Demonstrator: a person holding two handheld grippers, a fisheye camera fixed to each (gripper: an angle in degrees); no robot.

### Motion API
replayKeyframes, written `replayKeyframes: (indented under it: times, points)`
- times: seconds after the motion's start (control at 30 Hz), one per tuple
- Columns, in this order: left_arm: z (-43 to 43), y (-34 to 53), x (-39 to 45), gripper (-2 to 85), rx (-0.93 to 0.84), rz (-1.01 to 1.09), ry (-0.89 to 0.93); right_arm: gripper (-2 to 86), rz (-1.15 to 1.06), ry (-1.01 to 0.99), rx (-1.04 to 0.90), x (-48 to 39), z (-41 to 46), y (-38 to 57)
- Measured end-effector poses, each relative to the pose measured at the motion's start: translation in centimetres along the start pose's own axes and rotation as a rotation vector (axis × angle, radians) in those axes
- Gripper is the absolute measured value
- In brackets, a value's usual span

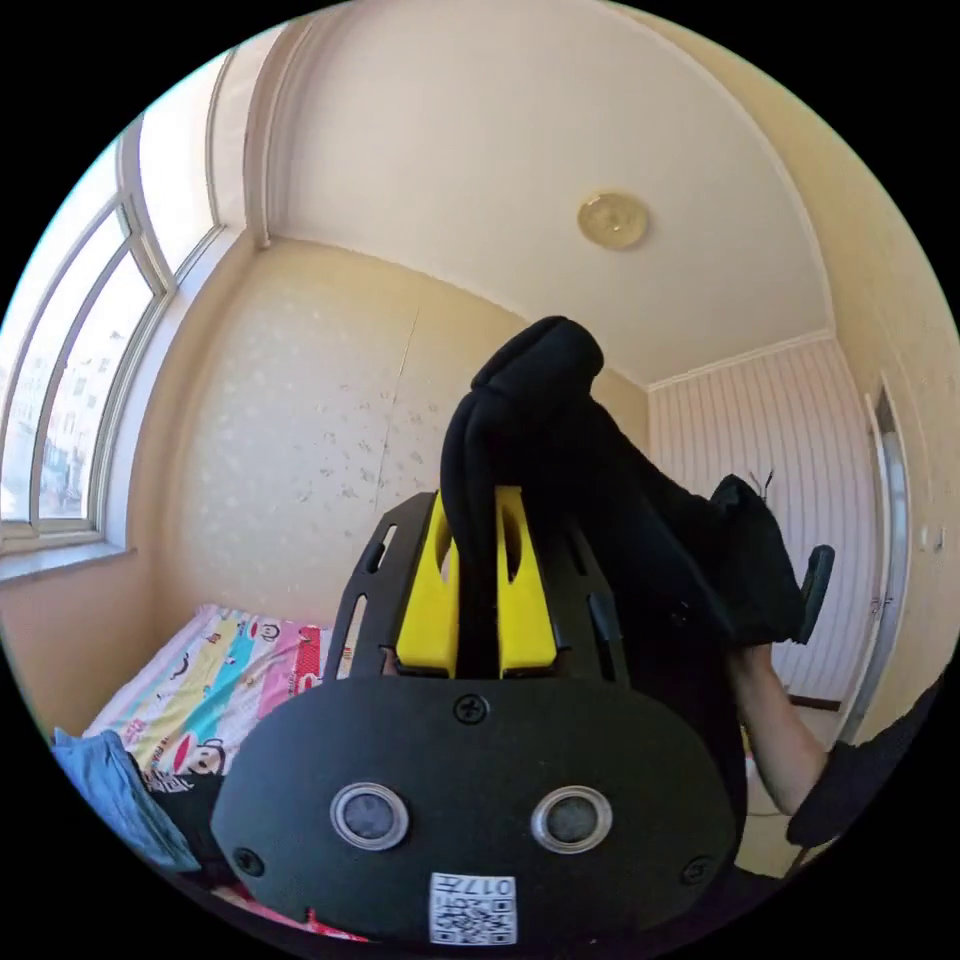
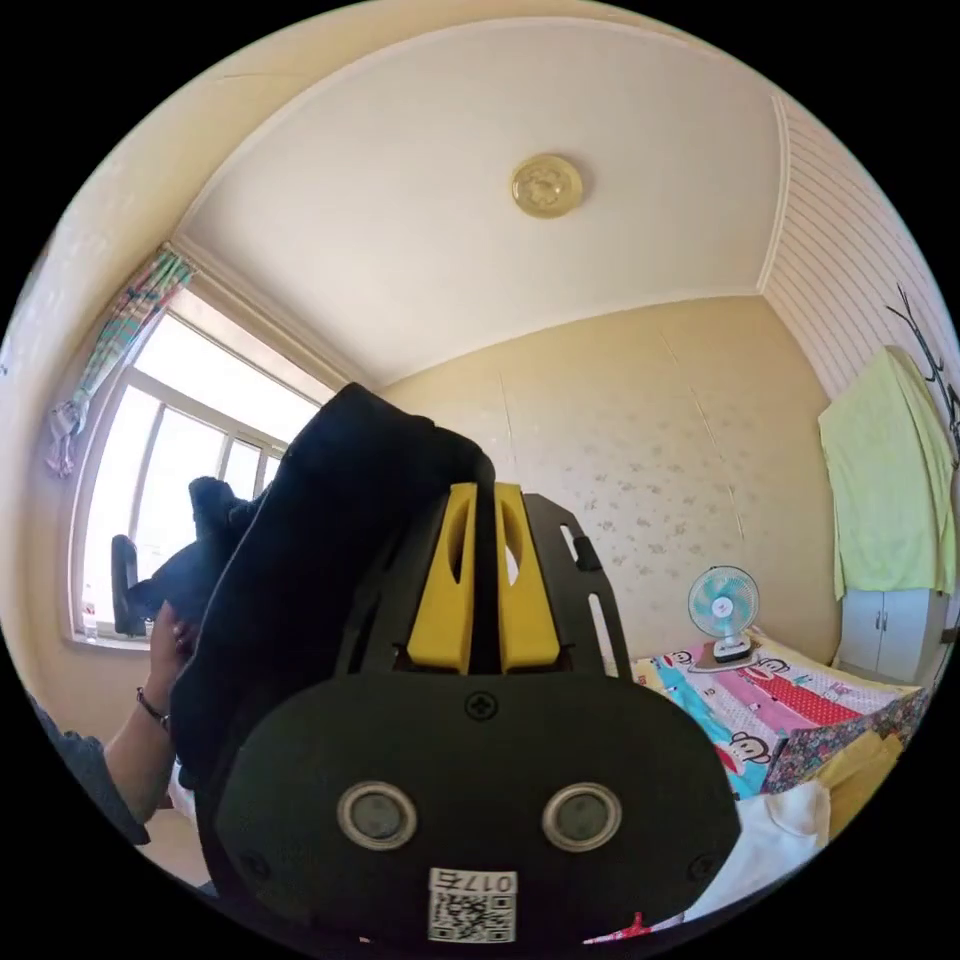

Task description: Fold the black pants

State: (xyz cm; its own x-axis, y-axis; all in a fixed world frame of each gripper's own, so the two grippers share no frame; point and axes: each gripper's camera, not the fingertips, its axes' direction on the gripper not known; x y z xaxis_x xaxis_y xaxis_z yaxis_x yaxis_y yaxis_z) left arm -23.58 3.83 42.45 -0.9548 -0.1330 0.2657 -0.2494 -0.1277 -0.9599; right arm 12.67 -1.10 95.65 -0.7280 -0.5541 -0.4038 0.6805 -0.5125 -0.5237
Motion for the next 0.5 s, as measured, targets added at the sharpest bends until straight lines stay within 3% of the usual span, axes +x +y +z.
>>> replayKeyframes:
  times: [0.07,0.13,0.17,0.3,0.37,0.5]
  points:
    - [10.3,-0.7,-5.6,10.3,-0.250,-0.166,-0.122,3.5,-0.035,0.081,-0.134,2.5,10.3,-0.7]
    - [14.5,1.5,-8.4,10.8,-0.429,-0.231,-0.133,4.3,0.105,0.096,-0.484,6.3,19.5,0.9]
    - [15.4,4.2,-9.1,10.5,-0.474,-0.212,-0.155,4.4,0.107,0.057,-0.513,6.6,20.2,1.8]
    - [14.7,16.9,-10.3,9.9,-0.650,-0.133,-0.108,4.4,-0.048,0.030,-0.630,5.6,17.6,12.2]
    - [12.9,27.5,-11.4,9.9,-0.877,-0.133,-0.099,5.2,-0.110,0.051,-0.738,5.3,15.1,18.3]
    - [6.4,41.2,-14.1,10.7,-1.130,-0.316,-0.112,6.6,0.068,-0.096,-1.006,6.3,6.9,32.2]
